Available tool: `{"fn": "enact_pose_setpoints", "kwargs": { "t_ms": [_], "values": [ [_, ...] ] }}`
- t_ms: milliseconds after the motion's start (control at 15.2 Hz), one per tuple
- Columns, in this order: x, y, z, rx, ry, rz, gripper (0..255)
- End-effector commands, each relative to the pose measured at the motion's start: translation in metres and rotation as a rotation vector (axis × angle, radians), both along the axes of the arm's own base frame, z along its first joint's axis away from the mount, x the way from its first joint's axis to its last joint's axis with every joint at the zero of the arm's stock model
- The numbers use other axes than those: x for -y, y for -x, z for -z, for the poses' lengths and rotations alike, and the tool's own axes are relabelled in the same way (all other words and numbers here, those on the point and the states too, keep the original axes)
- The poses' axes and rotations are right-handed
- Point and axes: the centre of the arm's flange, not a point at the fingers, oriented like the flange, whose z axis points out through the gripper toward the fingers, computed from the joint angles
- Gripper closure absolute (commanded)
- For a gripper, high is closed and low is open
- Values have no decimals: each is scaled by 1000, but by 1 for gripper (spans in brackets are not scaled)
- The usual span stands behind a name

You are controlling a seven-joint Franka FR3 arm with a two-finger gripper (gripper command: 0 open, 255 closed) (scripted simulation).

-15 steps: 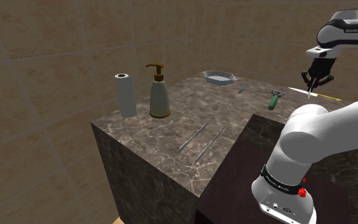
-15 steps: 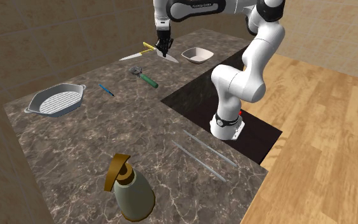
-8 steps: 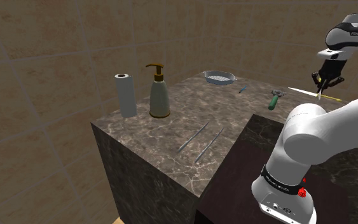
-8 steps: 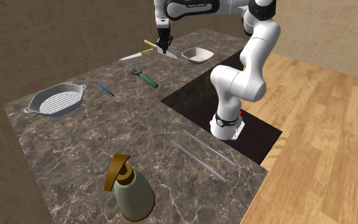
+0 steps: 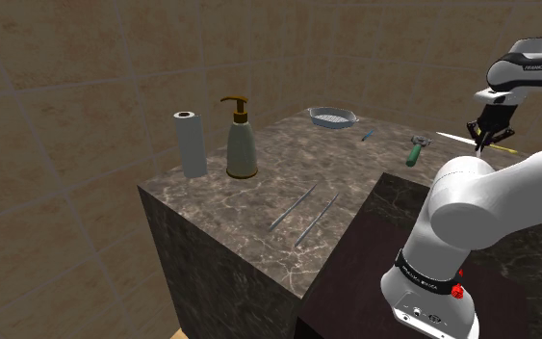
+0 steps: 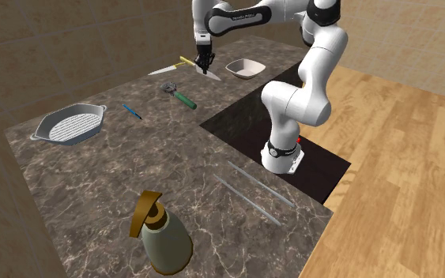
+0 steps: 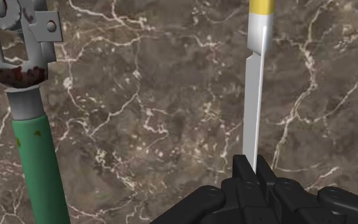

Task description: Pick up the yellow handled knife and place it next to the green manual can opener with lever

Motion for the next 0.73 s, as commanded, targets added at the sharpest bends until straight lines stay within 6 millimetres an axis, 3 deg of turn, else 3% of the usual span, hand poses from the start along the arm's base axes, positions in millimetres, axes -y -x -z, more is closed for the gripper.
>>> {"fn": "enact_pose_setpoints", "kwargs": {
  "t_ms": [0,660],
  "values": [
    [-1,0,11,0,0,0,255],
    [-1,0,62,0,0,0,255]
  ]
}}
